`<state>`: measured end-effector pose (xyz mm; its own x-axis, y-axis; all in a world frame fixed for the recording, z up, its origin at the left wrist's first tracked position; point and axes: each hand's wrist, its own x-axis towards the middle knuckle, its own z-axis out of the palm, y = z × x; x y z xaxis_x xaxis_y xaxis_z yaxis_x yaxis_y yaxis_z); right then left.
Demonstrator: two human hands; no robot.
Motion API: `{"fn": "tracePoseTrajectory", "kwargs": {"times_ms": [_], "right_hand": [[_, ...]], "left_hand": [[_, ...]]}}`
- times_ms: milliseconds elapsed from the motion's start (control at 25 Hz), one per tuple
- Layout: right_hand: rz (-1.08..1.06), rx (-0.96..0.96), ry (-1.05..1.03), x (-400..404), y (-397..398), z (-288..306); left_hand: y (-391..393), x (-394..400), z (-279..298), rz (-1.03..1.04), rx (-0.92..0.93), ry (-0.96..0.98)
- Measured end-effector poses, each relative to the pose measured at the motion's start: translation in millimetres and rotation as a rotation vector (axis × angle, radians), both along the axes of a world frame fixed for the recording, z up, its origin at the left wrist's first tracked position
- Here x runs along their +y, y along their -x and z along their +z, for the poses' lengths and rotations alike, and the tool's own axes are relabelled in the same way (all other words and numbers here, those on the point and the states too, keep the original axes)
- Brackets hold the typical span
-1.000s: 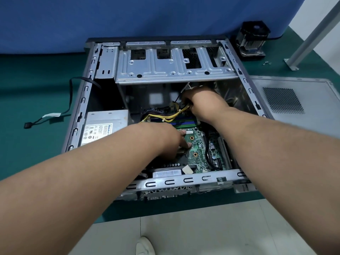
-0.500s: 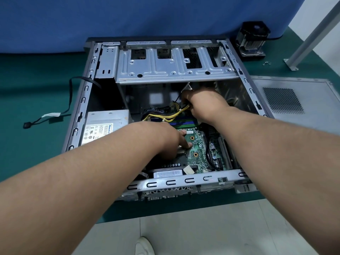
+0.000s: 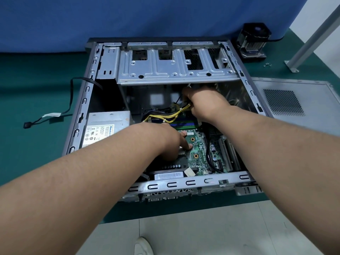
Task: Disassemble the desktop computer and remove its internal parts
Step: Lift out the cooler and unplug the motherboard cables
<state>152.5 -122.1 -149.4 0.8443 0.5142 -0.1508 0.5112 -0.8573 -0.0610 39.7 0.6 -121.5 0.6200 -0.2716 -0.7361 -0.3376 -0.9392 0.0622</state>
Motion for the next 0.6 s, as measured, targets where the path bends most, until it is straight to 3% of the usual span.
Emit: {"fn": "tracePoseTrajectory", "kwargs": {"times_ms": [320,520,600], "right_hand": [[0.115,0.079,0.164,-13,17,26],[0.385,-0.196,0.249,-64,38,77],[0.377,-0.15,0.317,-76,44,80]], "left_hand": [[0,-1,2,0.015,0.028,-0.016],[-1,0,0,-0.003,0.014,0.002],[0,0,1,0.018,0.023,0.025]]}}
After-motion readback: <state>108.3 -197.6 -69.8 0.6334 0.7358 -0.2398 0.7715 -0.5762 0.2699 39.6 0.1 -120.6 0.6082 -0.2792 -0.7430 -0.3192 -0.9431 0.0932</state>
